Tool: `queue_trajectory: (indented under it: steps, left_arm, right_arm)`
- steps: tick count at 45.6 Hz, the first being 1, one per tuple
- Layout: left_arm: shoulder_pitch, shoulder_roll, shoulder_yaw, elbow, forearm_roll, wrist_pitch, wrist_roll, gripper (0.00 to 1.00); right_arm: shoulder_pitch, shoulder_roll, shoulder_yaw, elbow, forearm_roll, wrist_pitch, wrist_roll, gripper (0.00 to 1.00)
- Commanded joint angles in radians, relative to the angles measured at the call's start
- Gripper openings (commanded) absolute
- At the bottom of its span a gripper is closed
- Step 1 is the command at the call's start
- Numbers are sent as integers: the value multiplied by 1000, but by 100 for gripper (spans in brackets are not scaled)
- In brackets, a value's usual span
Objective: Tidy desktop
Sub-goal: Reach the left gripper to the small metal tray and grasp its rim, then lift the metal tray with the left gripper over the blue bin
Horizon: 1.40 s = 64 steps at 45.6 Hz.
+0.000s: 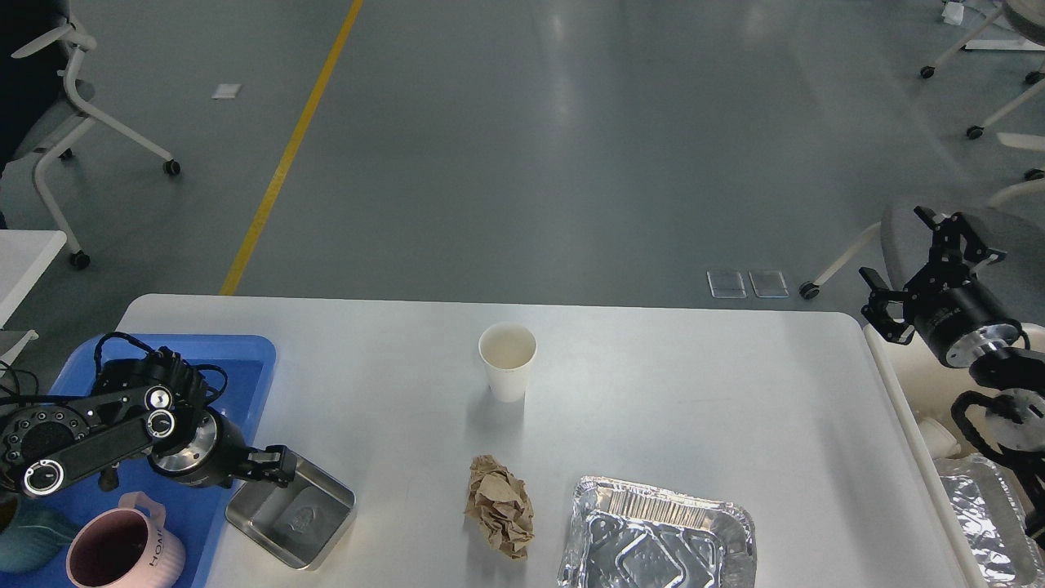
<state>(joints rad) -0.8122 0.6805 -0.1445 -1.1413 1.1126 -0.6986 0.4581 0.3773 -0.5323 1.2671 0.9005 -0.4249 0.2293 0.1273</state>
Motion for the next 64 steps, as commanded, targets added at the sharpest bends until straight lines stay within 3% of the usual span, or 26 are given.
queue_trajectory:
  steps: [1, 9, 13, 28, 49, 64]
  left_arm:
    - [-4, 5, -1, -3, 0, -30, 33, 48]
    - [-1, 7, -3, -3, 0, -30, 48, 38]
    - [-1, 7, -3, 3, 0, -15, 76, 16]
    - [1, 5, -7, 5, -4, 17, 82, 3]
    - [-12, 5, -27, -2, -13, 54, 82, 0]
    - [-13, 28, -248, -2, -30, 42, 85, 0]
  right_arm:
    - [-5, 0, 0, 0, 0, 1, 0, 100]
    - [-6, 0, 0, 0, 0, -1, 0, 100]
    - [-6, 0, 0, 0, 0, -1, 0, 100]
    - [-8, 0, 2, 0, 0, 1, 0, 100]
    - [-18, -2, 5, 1, 0, 1, 0, 100]
    - [-18, -3, 5, 1, 0, 1, 0, 100]
